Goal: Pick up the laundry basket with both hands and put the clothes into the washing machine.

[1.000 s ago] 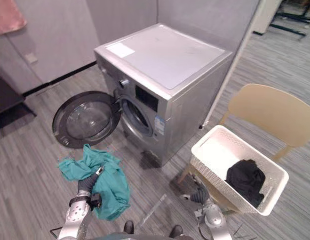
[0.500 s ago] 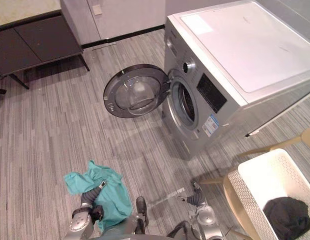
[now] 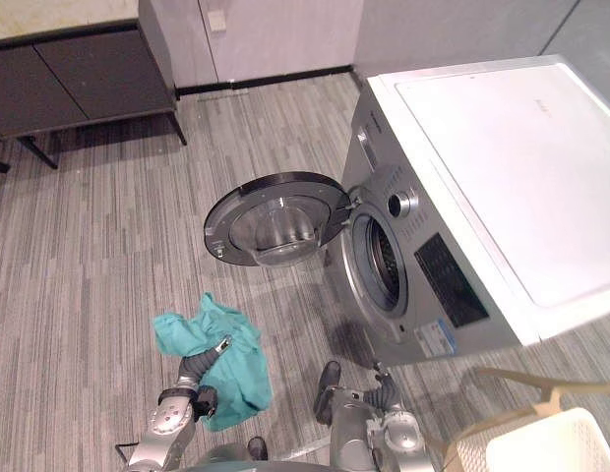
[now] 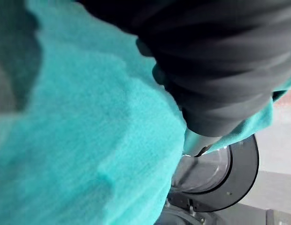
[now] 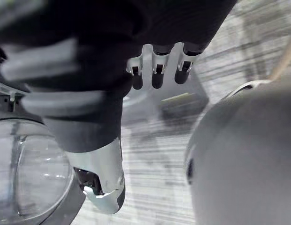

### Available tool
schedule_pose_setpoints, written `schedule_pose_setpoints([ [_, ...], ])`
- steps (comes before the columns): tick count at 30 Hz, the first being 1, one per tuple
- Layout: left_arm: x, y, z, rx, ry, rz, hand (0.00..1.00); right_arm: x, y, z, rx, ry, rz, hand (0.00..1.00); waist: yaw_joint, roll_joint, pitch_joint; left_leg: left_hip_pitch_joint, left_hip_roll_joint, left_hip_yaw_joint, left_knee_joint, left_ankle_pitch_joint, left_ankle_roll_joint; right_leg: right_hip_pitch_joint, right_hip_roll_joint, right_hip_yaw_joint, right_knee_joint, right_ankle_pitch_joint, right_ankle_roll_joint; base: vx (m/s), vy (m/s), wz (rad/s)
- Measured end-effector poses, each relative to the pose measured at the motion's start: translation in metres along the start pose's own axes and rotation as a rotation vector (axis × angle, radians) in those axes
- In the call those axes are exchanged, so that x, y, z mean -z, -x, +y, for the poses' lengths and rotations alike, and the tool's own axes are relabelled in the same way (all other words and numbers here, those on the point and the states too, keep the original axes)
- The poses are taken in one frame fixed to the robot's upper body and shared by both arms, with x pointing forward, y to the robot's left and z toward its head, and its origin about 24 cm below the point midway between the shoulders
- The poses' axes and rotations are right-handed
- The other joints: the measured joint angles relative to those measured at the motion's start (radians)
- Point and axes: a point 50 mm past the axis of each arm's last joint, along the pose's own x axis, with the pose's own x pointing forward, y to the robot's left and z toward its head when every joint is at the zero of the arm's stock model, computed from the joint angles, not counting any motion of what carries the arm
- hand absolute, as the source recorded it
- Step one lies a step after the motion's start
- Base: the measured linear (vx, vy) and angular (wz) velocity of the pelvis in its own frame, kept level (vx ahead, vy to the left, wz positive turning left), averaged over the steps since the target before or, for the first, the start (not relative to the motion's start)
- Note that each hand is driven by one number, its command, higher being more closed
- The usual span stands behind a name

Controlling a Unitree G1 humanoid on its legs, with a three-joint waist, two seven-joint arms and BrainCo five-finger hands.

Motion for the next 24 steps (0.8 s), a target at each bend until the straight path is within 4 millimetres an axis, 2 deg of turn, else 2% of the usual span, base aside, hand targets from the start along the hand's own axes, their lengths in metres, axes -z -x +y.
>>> schedule_pose_setpoints([
  [1,0.003,0.002,-0.005,0.01,0.015,0.011,1.0,-0.001,0.0,0.0,-0.006,0.001,-0.005,0.0,0.013,0.024,0.006,-0.066,0.074,0.014,0.217,0.035,-0.025,0.065,0.059,0.013,-0.045,-0.008,-0.023,0.52,-0.255,-0.57],
  [2,0.004,0.003,-0.007,0.011,0.023,0.018,1.0,-0.001,0.0,0.0,-0.008,-0.001,-0.005,0.0,0.018,0.028,0.006,-0.1,0.108,0.021,0.326,0.027,-0.021,0.104,0.087,0.029,-0.067,-0.012,-0.029,0.61,-0.257,-0.79],
  [3,0.004,0.003,-0.01,0.02,0.028,0.017,1.0,-0.001,0.0,0.0,-0.008,-0.002,-0.006,0.0,0.024,0.021,0.011,-0.126,0.131,0.026,0.423,0.014,-0.004,0.163,0.109,0.06,-0.1,-0.015,-0.033,0.57,-0.202,-0.89],
  [5,-0.003,-0.001,-0.021,0.063,0.022,-0.009,1.0,-0.001,0.0,-0.002,-0.001,-0.006,-0.01,0.0,0.034,0.002,0.021,-0.166,0.131,0.049,0.438,-0.003,0.023,0.242,0.11,0.121,-0.144,-0.015,-0.033,0.45,-0.105,-0.87],
  [7,-0.011,-0.006,-0.028,0.079,0.028,-0.035,1.0,0.002,0.0,-0.004,-0.011,0.015,0.001,0.0,0.036,0.0,0.023,-0.209,0.119,0.035,0.336,-0.011,0.036,0.283,0.11,0.17,-0.174,-0.015,-0.033,0.36,0.003,-0.7],
  [8,-0.014,-0.008,-0.03,0.083,0.032,-0.045,1.0,0.004,0.0,-0.001,-0.014,0.007,0.011,0.0,0.038,-0.002,0.028,-0.226,0.092,-0.006,0.247,-0.012,0.038,0.299,0.108,0.195,-0.181,-0.015,-0.033,0.24,0.099,-0.69],
  [10,-0.016,-0.009,-0.031,0.083,0.031,-0.051,1.0,0.004,0.0,0.003,-0.012,-0.01,0.018,0.0,0.04,-0.002,0.028,-0.222,0.015,-0.159,-0.015,0.0,0.026,0.32,0.105,0.254,-0.182,-0.016,-0.021,0.29,0.205,-1.08],
  [11,-0.015,-0.009,-0.032,0.083,0.025,-0.05,1.0,0.002,-0.001,0.004,-0.013,-0.01,0.009,0.0,0.043,0.006,0.024,-0.204,-0.011,-0.246,-0.16,0.069,0.012,0.334,0.108,0.29,-0.183,-0.036,0.029,0.25,0.236,-1.19],
  [12,-0.013,-0.007,-0.034,0.089,0.025,-0.044,1.0,0.003,-0.001,0.002,-0.009,-0.006,0.007,0.0,0.043,0.023,0.014,-0.206,-0.005,-0.263,-0.204,0.141,0.019,0.338,0.118,0.306,-0.184,-0.051,0.052,0.25,0.29,-1.23],
  [13,-0.011,-0.005,-0.041,0.108,0.031,-0.033,1.0,0.004,-0.001,-0.006,0.003,0.012,0.01,0.0,0.037,0.071,0.009,-0.208,0.018,-0.277,-0.228,0.226,0.006,0.352,0.151,0.335,-0.184,-0.071,0.079,0.2,0.297,-0.84],
  [14,-0.01,-0.008,-0.04,0.123,0.002,-0.024,1.0,0.007,0.001,-0.003,0.007,-0.001,0.023,0.0,0.031,0.044,0.002,-0.196,0.001,-0.243,-0.221,0.202,0.014,0.34,0.11,0.36,-0.164,-0.09,0.104,0.19,0.287,-0.73],
  [16,-0.013,-0.011,-0.037,0.129,-0.019,-0.039,1.0,0.009,0.003,0.001,0.001,-0.011,0.026,0.0,0.038,0.01,-0.014,-0.177,-0.026,-0.178,-0.262,0.198,0.025,0.293,0.067,0.406,-0.121,-0.111,0.135,0.11,0.241,-0.64],
  [17,-0.013,-0.011,-0.033,0.124,-0.035,-0.039,1.0,0.007,0.002,0.004,-0.008,-0.014,0.016,0.0,0.038,0.0,-0.02,-0.173,-0.041,-0.129,-0.26,0.182,0.053,0.263,0.041,0.448,-0.098,-0.123,0.153,0.07,0.242,-0.8],
  [20,-0.012,-0.012,-0.023,0.104,-0.058,-0.036,1.0,-0.006,-0.003,0.01,-0.032,0.003,-0.021,0.0,0.037,-0.002,-0.019,-0.163,-0.041,0.0,-0.231,0.141,0.098,0.188,0.012,0.517,-0.036,-0.127,0.182,0.02,0.234,-1.11],
  [21,-0.012,-0.012,-0.02,0.098,-0.06,-0.036,1.0,-0.007,-0.004,0.011,-0.038,0.007,-0.026,0.0,0.037,-0.003,-0.018,-0.156,-0.038,0.026,-0.236,0.139,0.101,0.174,-0.001,0.484,-0.024,-0.122,0.189,-0.02,0.17,-1.25],
  [22,-0.013,-0.012,-0.017,0.086,-0.062,-0.038,1.0,-0.01,-0.005,0.013,-0.045,0.015,-0.034,0.0,0.037,-0.006,-0.017,-0.138,-0.034,0.073,-0.246,0.134,0.109,0.155,-0.035,0.374,-0.006,-0.11,0.181,-0.04,0.122,-1.15],
  [23,-0.014,-0.013,-0.015,0.077,-0.059,-0.041,1.0,-0.009,-0.005,0.013,-0.041,0.017,-0.03,0.0,0.035,-0.007,-0.016,-0.106,-0.03,0.123,-0.262,0.122,0.115,0.153,-0.086,0.185,0.026,-0.115,0.159,-0.03,0.093,-1.09],
  [24,-0.015,-0.013,-0.015,0.077,-0.059,-0.044,1.0,-0.008,-0.005,0.013,-0.038,0.018,-0.025,0.0,0.035,-0.007,-0.016,-0.096,-0.027,0.139,-0.262,0.113,0.114,0.157,-0.104,0.123,0.037,-0.122,0.148,-0.01,0.056,-0.91],
])
